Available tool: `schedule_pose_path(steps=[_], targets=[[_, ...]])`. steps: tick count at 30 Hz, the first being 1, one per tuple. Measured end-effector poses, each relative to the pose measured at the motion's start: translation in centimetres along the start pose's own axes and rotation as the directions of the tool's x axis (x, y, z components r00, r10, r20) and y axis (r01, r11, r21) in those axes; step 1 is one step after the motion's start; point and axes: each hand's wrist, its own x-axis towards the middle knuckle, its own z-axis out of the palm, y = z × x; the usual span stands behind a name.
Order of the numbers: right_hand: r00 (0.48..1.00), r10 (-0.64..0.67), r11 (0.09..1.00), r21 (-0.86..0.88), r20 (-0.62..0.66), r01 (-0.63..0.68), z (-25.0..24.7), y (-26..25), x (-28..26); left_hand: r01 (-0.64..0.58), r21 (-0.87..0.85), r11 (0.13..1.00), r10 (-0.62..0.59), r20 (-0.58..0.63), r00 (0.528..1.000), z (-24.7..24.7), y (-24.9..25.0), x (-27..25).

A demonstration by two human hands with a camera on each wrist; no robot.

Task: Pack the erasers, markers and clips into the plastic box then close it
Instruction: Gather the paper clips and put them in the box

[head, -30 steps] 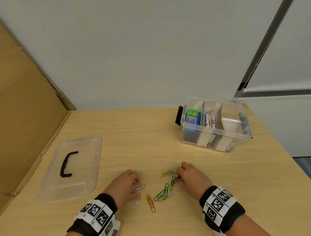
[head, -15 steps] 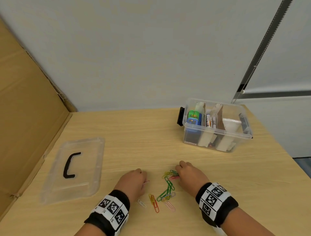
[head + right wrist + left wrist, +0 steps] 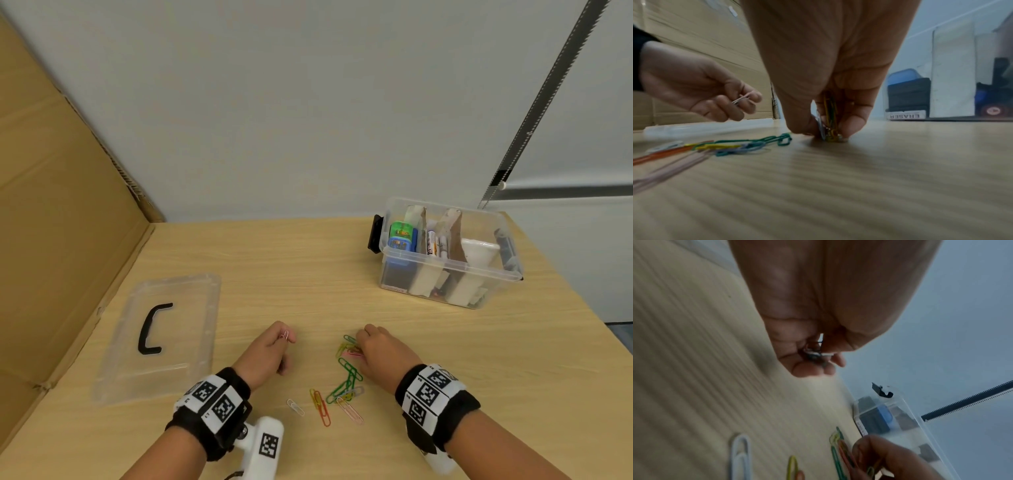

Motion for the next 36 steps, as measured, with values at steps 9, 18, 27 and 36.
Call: schedule_pose_path(steps=[9, 18, 27, 36], targets=[[0.998, 0.038, 0.993, 0.113, -0.056, -0.031, -0.3, 0.3, -0.4, -0.43, 0.636, 0.641, 0.14, 0.453, 0.88, 1.8, -0.3, -1.5], [0.988, 0.105, 0.96, 0.272, -0.112, -0.071, 0.2, 1.4, -0.5, -0.504, 0.774, 0.383, 0.041, 0.531, 0.847, 2.0, 1.4, -0.9], [0.952, 0.29, 0.712, 0.687, -0.095, -0.148, -0.3, 4.0, -1.5, -0.566, 0.814, 0.131, -0.02, 0.573, 0.819, 2.9, 2.8, -1.0], [0.88, 0.33, 0.623, 0.779, -0.34, 0.067, -8.1, 6.7, -4.7, -0.43, 0.86, 0.273, 0.126, 0.412, 0.903, 2.5, 2.2, -0.3]])
